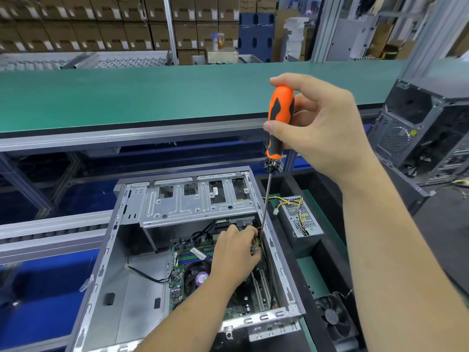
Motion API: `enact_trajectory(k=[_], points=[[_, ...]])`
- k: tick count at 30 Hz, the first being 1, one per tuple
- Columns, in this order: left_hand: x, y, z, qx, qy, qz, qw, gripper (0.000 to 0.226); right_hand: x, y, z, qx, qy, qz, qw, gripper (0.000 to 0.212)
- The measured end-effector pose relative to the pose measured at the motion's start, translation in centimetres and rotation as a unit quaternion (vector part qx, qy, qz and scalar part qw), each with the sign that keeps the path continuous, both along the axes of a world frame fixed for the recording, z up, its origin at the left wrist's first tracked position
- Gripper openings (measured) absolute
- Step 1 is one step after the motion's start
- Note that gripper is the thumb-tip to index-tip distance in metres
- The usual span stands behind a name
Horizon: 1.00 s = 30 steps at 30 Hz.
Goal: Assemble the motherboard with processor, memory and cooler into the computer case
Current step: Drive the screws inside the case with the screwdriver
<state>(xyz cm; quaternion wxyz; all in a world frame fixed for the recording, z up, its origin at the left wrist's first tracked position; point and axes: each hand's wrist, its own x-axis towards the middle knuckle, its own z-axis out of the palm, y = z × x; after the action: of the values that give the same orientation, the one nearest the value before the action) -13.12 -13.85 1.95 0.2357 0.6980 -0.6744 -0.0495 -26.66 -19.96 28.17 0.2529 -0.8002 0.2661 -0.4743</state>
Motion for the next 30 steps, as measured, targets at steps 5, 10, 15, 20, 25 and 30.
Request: enact_trajectory(k=[5,10,15,20,25,30], points=[[1.1,0.2,-0.3,0.040,-0.081,-0.043,0.995,0.035,0.6,0.1,-1.2,0.009,0.006,0.002,1.000,0.049],[2.1,0.2,-0.2,0.070,-0.115,-0.087,0.987,0.037,1.1,-0.1,-2.6,0.018,0.026,0.000,1.000,0.048],[2.1,0.4,-0.2,0.103,-0.120,-0.119,0.980,0.025,1.6,-0.1,-4.0,0.033,0.022,0.001,0.999,0.048],[2.3,0.6,-0.2,0.138,-0.189,-0.143,0.962,0.032,2.1,-0.1,-5.2,0.036,0.031,-0.012,0.999,0.047],[3.0,1.0,0.1,0.180,-0.218,-0.185,0.941,0.040,2.6,-0.1,-6.0,0.034,0.050,-0.018,0.998,0.049],[2.8,1.0,0.2,0.216,-0.229,-0.201,0.928,0.041,2.7,0.0,-6.7,0.037,0.065,-0.024,0.997,0.049]])
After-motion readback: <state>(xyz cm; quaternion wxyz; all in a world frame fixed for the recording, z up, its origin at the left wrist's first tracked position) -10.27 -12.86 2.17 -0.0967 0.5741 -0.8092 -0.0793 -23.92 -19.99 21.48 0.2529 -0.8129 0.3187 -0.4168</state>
